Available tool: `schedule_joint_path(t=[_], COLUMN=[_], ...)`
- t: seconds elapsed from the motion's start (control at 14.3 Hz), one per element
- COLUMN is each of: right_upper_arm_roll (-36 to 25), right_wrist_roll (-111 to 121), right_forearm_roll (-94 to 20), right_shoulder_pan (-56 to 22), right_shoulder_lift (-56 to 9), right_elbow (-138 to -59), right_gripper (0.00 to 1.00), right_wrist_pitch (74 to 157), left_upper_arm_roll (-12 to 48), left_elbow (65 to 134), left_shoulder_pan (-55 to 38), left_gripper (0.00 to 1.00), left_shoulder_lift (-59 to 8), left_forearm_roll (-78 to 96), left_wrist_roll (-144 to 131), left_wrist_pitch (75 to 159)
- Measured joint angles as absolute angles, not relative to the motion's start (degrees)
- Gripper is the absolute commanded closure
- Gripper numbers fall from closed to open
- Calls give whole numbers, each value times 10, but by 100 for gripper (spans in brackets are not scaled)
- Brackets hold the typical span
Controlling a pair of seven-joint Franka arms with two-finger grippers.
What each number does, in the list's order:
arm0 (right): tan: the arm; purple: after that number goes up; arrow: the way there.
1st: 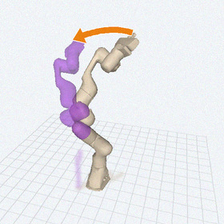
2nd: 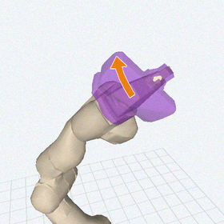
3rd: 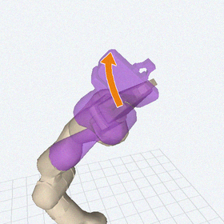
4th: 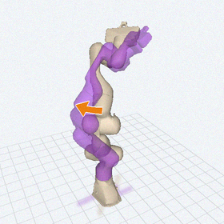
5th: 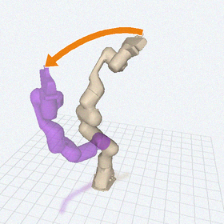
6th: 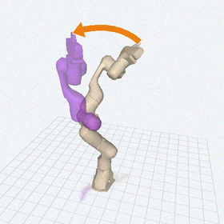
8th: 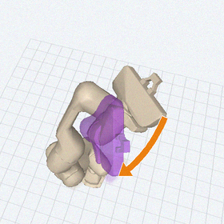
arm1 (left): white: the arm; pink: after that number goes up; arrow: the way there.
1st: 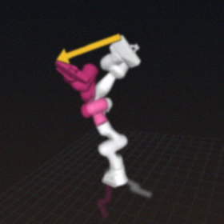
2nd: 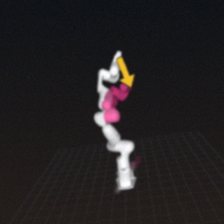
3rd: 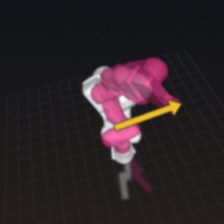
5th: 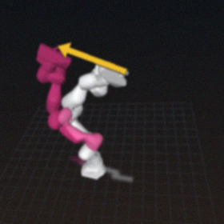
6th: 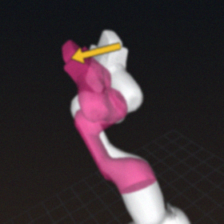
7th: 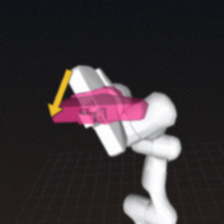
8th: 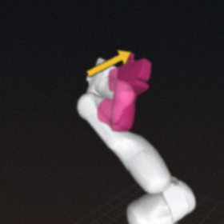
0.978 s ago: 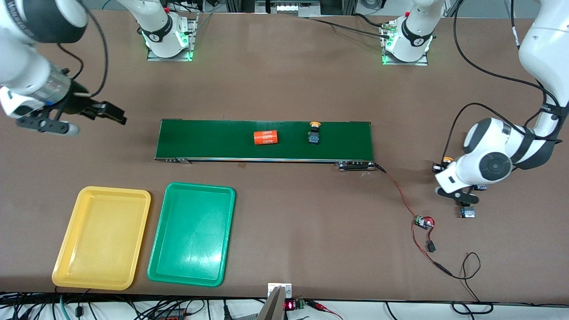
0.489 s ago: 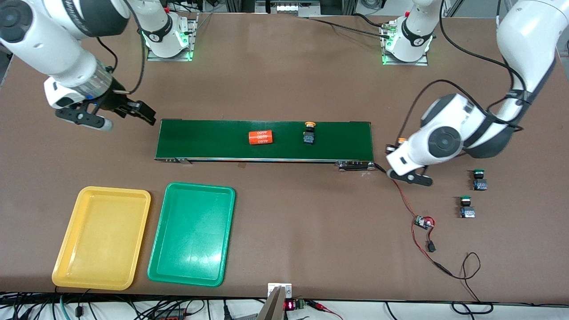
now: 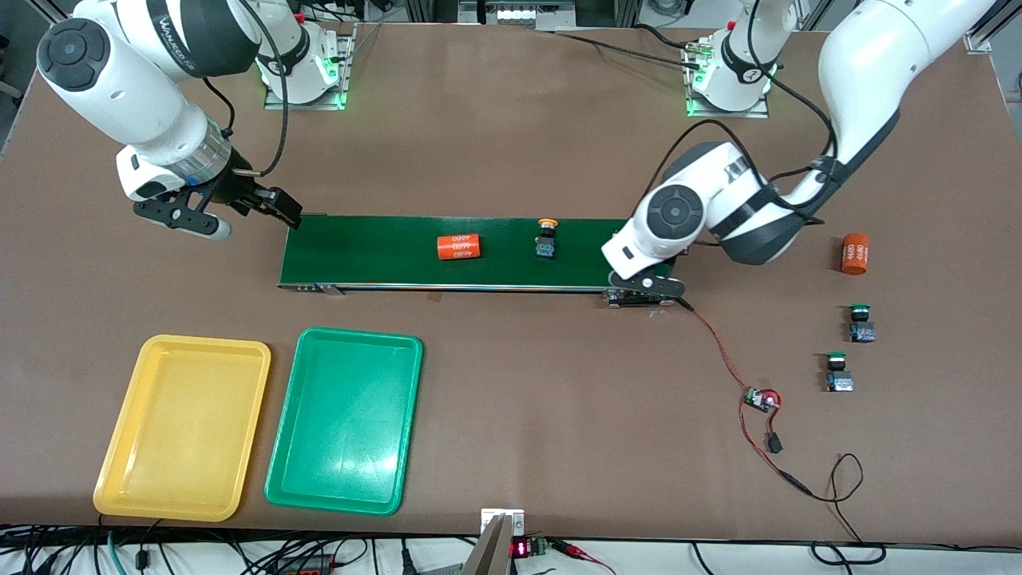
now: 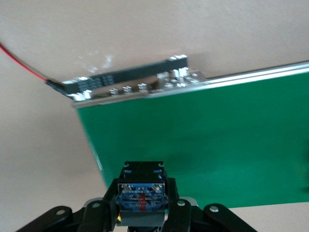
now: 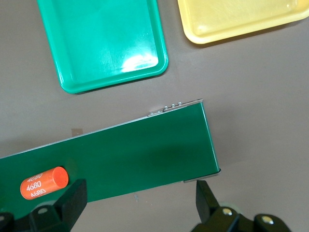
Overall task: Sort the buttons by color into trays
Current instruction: 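Place the button on the belt while the right gripper approaches the belt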
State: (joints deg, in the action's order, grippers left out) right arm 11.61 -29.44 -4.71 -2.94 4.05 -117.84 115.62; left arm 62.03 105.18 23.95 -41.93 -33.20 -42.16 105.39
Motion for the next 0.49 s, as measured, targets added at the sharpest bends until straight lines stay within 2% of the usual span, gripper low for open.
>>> schedule_joint_path(t=[0.21, 0.28, 0.35, 0.42, 0.49], right_upper_arm_roll=[118, 119, 119, 120, 120], right_wrist_roll=[-308, -318, -324, -329, -333], right_forearm_roll=[-47, -47, -47, -47, -47], right_shoulder_pan=[-33, -36, -40, -43, -45], right_shoulder_lift=[40, 40, 39, 39, 38], right_elbow=[-1178, -1178, -1178, -1178, -1178], right_gripper=[0, 0, 0, 0, 0], right_wrist_pitch=[1157, 1158, 1160, 1162, 1166], left_upper_arm_roll=[604, 597, 591, 587, 585], left_elbow=[1062, 1065, 1068, 1068, 1068], left_shoulder_pan=[237, 237, 236, 236, 236], left_gripper=[77, 71, 38, 0, 0], left_shoulder_lift=[-428, -432, -437, -442, -446], left_forearm_roll=[-332, -332, -332, -332, -332], left_wrist_roll=[-424, -424, -424, -424, -425], left_wrist_pitch=[1093, 1104, 1112, 1115, 1117])
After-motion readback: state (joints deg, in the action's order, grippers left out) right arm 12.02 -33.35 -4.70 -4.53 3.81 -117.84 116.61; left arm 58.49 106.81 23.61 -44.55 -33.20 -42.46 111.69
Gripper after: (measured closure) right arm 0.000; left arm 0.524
